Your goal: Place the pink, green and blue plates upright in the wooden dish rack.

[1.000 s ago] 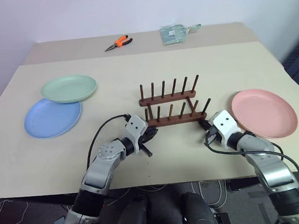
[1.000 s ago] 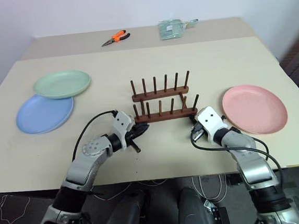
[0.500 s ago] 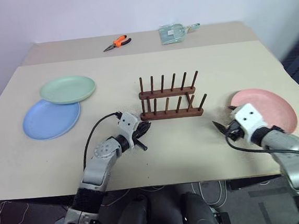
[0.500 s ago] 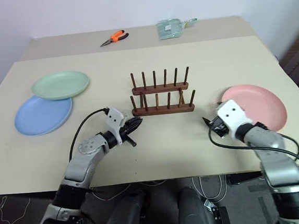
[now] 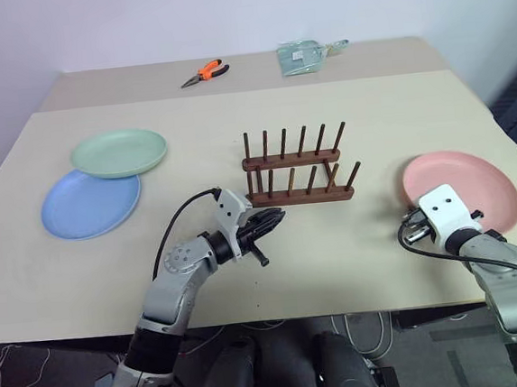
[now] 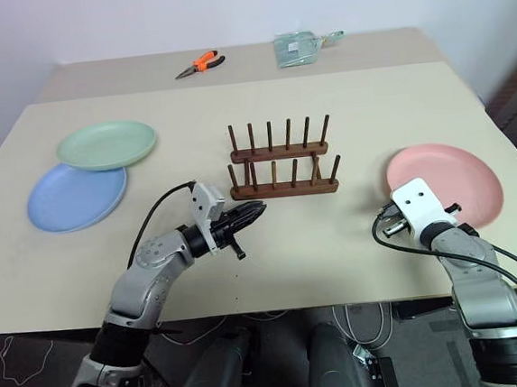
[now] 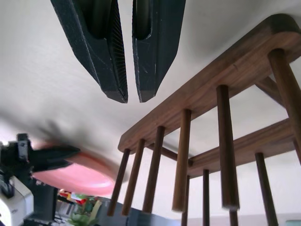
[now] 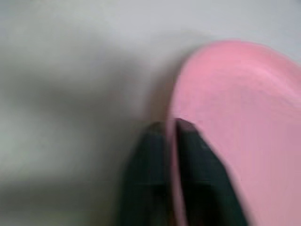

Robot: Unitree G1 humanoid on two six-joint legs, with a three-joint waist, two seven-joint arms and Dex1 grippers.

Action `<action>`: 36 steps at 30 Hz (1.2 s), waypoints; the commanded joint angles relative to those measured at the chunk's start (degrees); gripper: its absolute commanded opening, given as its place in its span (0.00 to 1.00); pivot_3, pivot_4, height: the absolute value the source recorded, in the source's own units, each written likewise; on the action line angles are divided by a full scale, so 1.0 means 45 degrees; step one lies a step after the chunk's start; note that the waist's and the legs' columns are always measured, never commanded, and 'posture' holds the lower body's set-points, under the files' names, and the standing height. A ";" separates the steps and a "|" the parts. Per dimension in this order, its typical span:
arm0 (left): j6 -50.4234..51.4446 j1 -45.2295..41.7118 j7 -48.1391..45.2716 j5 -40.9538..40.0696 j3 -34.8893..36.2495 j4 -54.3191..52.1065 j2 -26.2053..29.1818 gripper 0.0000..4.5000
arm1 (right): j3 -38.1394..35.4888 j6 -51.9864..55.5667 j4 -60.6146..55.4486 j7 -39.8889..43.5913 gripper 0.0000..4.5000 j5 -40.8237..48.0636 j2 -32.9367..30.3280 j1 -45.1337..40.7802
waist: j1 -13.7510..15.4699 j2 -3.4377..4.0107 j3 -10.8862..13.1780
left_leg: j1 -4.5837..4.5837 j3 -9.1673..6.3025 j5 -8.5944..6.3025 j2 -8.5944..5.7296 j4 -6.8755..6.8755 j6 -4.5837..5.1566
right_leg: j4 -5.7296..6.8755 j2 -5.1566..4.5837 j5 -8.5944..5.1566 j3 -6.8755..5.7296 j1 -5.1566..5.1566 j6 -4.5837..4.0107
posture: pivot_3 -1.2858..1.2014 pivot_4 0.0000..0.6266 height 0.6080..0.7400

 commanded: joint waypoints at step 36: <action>0.0084 0.0642 0.0821 -0.0553 0.1117 -0.1238 0.0682 0.12 | -0.2249 0.2999 -0.1675 -0.4629 0.43 1.5789 0.4346 -0.6827 | -0.0084 0.0058 0.0049 | -0.0038 -0.0013 -0.0002 0.0004 -0.0033 0.0006 | 0.0007 0.0015 0.0011 0.0013 -0.0076 -0.0008 | 0.52 0.24 0.94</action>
